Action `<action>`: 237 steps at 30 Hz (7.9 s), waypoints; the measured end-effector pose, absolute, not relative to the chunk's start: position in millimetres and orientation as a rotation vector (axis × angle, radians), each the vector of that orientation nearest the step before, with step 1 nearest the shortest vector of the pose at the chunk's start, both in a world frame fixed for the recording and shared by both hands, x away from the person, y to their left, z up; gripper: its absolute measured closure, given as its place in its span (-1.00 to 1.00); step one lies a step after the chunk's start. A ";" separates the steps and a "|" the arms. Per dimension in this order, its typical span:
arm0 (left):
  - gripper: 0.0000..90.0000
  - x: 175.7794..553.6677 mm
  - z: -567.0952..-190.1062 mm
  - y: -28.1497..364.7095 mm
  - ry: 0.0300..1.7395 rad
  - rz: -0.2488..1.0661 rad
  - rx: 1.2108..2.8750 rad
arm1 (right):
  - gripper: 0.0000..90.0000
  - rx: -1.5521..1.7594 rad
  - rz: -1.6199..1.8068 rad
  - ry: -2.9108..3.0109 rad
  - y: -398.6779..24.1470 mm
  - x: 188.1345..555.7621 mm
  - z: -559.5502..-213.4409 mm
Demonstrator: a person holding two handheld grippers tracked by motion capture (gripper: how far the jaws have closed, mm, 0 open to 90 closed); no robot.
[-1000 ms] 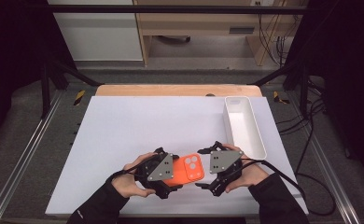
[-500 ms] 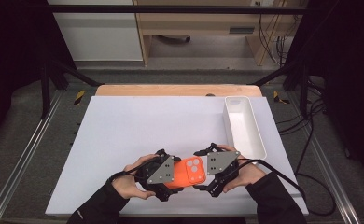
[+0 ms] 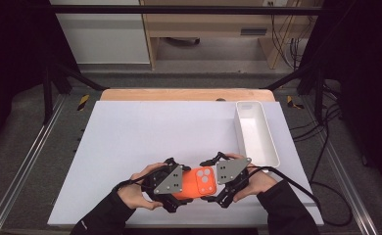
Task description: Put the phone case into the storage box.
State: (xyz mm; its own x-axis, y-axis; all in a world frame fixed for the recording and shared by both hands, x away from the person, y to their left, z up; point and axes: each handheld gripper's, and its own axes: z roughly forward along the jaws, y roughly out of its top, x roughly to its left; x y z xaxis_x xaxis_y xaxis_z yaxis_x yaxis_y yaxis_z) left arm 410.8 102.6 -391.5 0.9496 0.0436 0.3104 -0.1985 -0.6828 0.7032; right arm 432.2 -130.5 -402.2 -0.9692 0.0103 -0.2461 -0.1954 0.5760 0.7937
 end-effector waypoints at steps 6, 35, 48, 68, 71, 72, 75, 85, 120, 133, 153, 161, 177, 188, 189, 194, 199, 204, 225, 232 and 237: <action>-0.69 411.0 -393.3 102.0 -0.113 0.374 2.293 | -0.77 -0.181 1.367 2.579 -128.8 431.3 -404.5; -0.69 413.8 -397.9 101.9 -0.116 0.353 2.303 | -0.66 -0.177 1.397 2.580 -127.9 429.3 -405.0; -0.66 416.3 -401.5 100.8 -0.098 0.348 2.315 | -0.64 -0.131 1.389 2.594 -126.1 429.7 -405.4; -1.00 423.3 -390.5 117.3 0.073 0.301 2.233 | -0.63 -0.049 1.355 2.589 -135.3 433.5 -393.0; -1.00 425.6 -391.6 119.4 0.119 0.296 2.222 | -0.63 -0.041 1.356 2.587 -138.4 432.6 -388.7; -1.00 426.5 -391.9 119.6 0.124 0.293 2.225 | -0.63 -0.038 1.355 2.577 -139.5 432.3 -387.4; -1.00 427.2 -392.9 119.2 0.138 0.287 2.227 | -0.63 -0.031 1.348 2.583 -142.1 431.8 -384.5; -1.00 430.4 -397.3 115.8 0.172 0.211 2.262 | -0.62 -0.017 1.313 2.605 -146.3 429.6 -376.5; -1.00 439.8 -394.3 86.4 0.089 0.094 2.508 | -0.63 -0.106 1.081 2.764 -121.2 431.7 -346.6; -1.00 440.9 -399.6 75.5 0.075 0.087 2.578 | -0.63 -0.135 1.012 2.793 -109.2 434.0 -341.9; -0.86 441.6 -405.9 62.9 0.029 0.074 2.624 | -0.63 -0.170 0.994 2.801 -102.7 433.1 -340.6; -0.68 441.7 -404.9 63.6 0.014 0.081 2.622 | -0.63 -0.171 1.003 2.801 -102.0 432.1 -340.3; -0.65 441.8 -405.1 68.1 0.037 0.142 2.590 | -0.72 -0.126 1.015 2.782 -102.0 433.4 -340.1; -0.65 447.4 -406.3 78.4 0.088 0.122 2.543 | -0.92 -0.021 1.090 2.734 -110.7 433.2 -330.7; -0.65 447.7 -406.3 79.7 0.093 0.119 2.535 | -0.93 -0.011 1.106 2.727 -112.5 433.7 -330.0; -0.65 448.9 -407.5 86.4 0.124 0.104 2.487 | -0.94 0.065 1.163 2.679 -124.2 436.1 -329.4; -0.66 450.6 -411.0 90.2 0.149 0.090 2.445 | -0.94 0.131 1.241 2.633 -135.2 438.3 -332.7; -0.66 451.9 -415.9 93.5 0.180 0.085 2.412 | -0.94 0.172 1.284 2.617 -141.6 439.3 -338.9; -0.66 451.8 -418.2 100.0 0.221 0.059 2.325 | -0.92 0.217 1.406 2.627 -135.7 441.1 -355.3; -0.66 450.2 -417.2 96.3 0.208 0.057 2.315 | -0.92 0.221 1.424 2.633 -132.9 441.3 -356.8; -0.66 450.5 -417.6 93.9 0.203 0.056 2.311 | -0.91 0.220 1.448 2.634 -131.7 440.8 -357.0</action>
